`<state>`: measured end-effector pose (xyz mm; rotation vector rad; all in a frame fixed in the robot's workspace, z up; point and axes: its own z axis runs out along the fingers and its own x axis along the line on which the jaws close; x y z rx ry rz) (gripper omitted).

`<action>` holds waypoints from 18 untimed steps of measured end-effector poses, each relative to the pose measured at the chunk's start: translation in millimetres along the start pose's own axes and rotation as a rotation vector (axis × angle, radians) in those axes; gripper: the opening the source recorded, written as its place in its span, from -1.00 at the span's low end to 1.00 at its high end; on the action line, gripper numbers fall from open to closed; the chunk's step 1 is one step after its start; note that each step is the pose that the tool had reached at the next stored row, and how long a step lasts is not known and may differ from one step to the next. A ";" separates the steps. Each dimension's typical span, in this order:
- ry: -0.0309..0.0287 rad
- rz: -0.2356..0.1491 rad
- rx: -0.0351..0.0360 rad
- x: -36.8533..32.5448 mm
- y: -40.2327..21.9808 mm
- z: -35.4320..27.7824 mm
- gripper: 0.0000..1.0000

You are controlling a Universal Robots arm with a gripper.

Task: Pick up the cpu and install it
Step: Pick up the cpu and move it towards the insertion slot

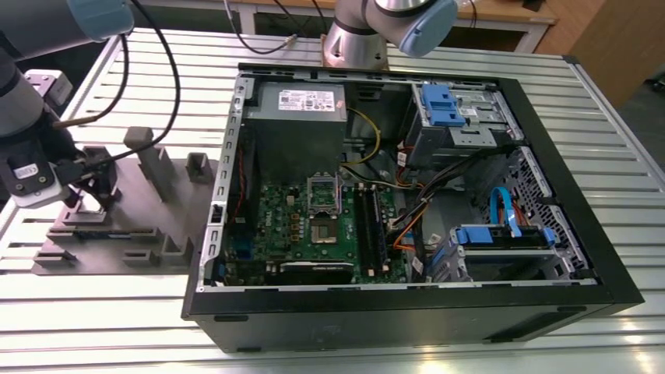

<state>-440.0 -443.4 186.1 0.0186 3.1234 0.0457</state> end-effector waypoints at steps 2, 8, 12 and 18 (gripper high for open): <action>0.0033 0.000 0.0024 0.0 0.0 0.9 0.08; 0.0039 0.000 0.0036 0.0 -0.1 1.4 0.08; 0.0039 0.000 0.0036 0.0 0.0 1.8 0.08; 0.0040 0.000 0.0036 0.0 -0.1 1.9 0.05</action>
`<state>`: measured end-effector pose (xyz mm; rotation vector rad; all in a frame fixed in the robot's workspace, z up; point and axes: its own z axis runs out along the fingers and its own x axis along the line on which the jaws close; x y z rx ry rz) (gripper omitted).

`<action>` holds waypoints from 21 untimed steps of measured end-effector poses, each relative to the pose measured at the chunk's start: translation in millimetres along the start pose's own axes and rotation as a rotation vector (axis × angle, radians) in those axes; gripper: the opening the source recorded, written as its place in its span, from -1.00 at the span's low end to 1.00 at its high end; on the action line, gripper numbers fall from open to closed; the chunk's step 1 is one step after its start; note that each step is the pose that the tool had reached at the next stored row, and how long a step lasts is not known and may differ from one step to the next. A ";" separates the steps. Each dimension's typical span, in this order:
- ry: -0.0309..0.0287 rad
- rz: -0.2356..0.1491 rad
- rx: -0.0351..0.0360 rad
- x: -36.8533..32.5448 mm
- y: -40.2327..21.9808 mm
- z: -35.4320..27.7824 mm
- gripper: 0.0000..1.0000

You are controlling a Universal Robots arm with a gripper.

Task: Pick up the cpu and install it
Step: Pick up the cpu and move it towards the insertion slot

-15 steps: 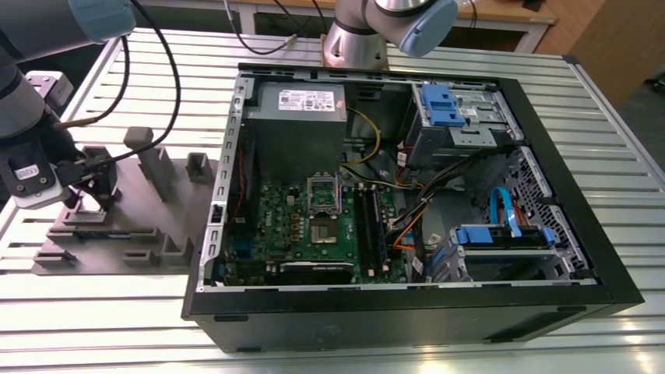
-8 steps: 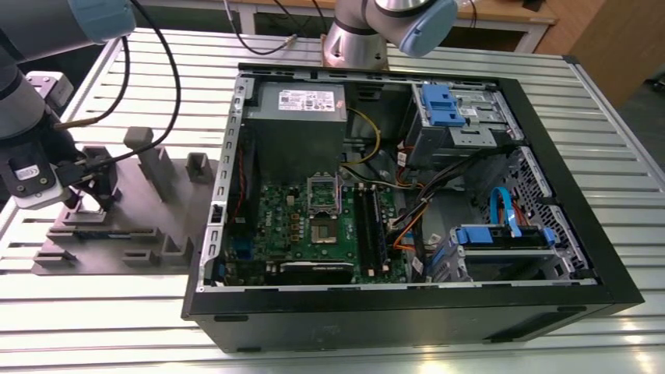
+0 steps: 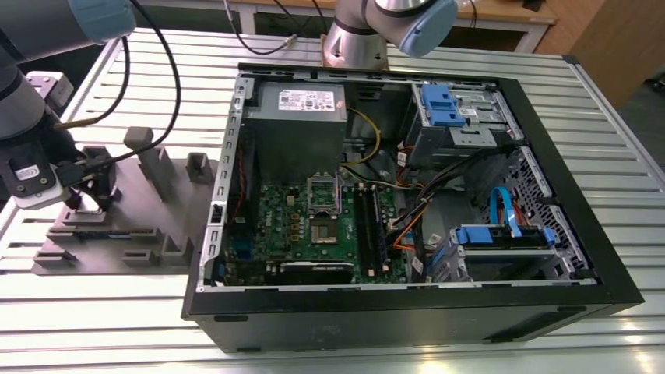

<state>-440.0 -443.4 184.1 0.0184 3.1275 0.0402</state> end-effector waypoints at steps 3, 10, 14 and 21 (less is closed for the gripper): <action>0.0001 0.000 0.0001 0.0 0.0 0.0 -0.06; 0.0000 0.000 0.0000 0.0 0.0 0.3 -0.06; -0.0005 0.000 -0.0002 -0.1 0.1 -2.8 -0.06; -0.0003 0.000 -0.0001 -0.2 0.3 -11.0 -0.06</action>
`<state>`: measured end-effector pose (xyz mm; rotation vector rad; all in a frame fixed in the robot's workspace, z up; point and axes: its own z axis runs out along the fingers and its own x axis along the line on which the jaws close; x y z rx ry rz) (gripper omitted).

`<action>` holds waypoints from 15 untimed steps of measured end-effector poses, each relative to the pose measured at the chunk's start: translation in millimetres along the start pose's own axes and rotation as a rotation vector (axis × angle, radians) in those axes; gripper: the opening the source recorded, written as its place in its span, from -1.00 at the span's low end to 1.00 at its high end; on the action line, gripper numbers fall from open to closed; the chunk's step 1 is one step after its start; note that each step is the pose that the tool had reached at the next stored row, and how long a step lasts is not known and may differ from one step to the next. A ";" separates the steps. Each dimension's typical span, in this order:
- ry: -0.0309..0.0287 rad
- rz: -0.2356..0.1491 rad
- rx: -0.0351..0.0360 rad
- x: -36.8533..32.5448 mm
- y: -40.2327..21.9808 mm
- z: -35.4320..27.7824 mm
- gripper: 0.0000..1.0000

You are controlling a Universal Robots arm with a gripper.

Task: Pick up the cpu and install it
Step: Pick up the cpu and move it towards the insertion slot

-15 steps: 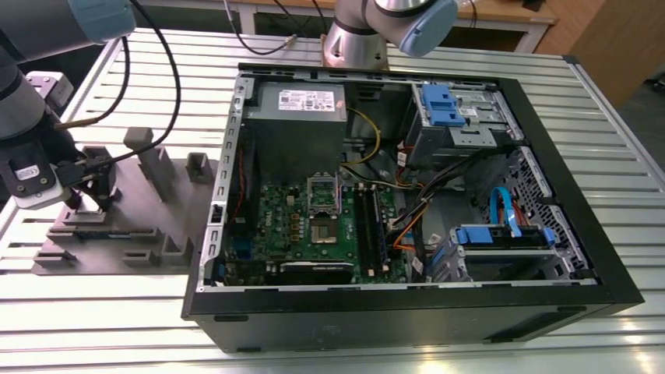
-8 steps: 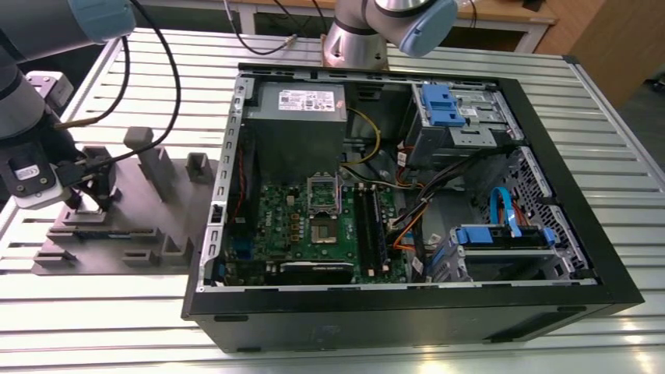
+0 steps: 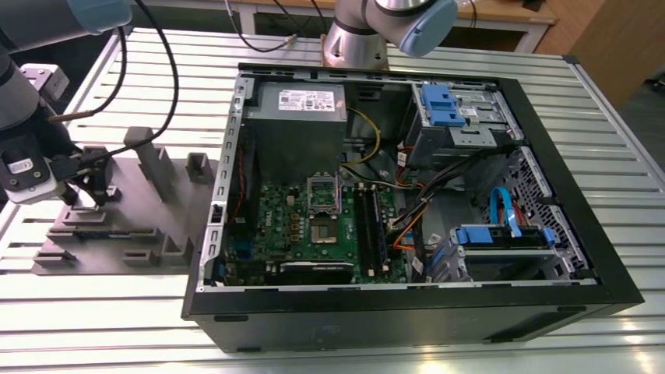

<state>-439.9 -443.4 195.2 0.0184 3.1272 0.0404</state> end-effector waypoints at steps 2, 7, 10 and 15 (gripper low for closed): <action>0.0000 0.000 0.0000 0.0 0.0 -0.1 -0.06; 0.0001 0.000 0.0001 0.0 0.0 -0.3 -0.06; 0.0001 0.000 0.0001 0.0 0.0 -0.5 -0.06; 0.0007 0.000 0.0004 0.1 0.0 -2.2 -0.06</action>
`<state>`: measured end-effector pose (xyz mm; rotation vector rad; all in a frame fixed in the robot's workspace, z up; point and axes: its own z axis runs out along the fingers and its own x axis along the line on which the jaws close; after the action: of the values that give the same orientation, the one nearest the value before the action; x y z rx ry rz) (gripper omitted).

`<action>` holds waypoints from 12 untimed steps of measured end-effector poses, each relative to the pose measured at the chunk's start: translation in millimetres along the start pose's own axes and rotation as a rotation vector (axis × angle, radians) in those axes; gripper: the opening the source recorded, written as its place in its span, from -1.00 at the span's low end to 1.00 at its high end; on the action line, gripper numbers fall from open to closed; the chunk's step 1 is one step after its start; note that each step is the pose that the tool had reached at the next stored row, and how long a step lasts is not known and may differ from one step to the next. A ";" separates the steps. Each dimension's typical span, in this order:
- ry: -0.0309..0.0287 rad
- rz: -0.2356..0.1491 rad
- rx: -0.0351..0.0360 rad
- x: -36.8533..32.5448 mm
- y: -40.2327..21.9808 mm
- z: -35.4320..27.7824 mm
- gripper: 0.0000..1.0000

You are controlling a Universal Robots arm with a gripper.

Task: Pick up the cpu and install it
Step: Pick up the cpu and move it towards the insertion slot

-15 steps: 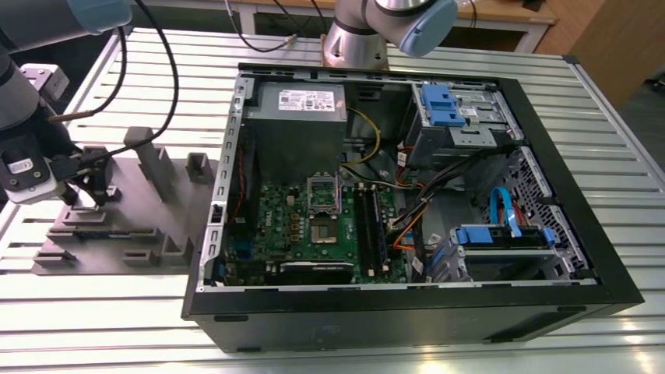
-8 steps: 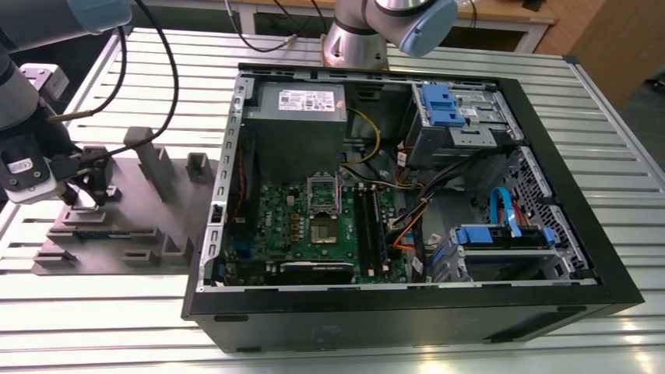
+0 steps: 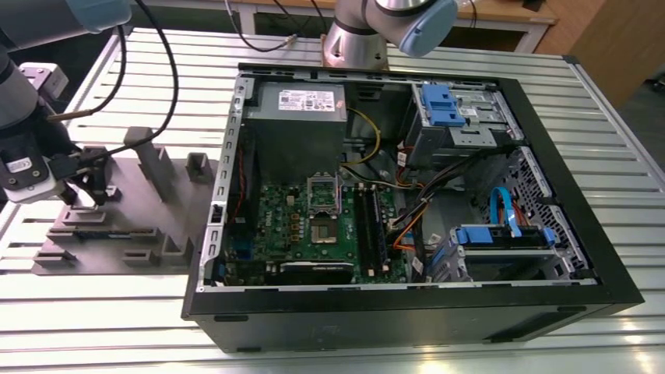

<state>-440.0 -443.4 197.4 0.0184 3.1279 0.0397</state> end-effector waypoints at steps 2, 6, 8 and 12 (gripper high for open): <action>-0.0005 0.000 -0.0003 -0.1 0.1 -3.9 -0.06; -0.0005 0.000 -0.0003 -0.3 0.5 -16.0 -0.06; -0.0006 0.000 -0.0003 -0.4 0.6 -21.8 -0.06; -0.0006 0.000 -0.0003 -0.5 0.9 -32.8 -0.06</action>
<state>-439.9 -443.4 230.2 0.0183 3.1273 0.0402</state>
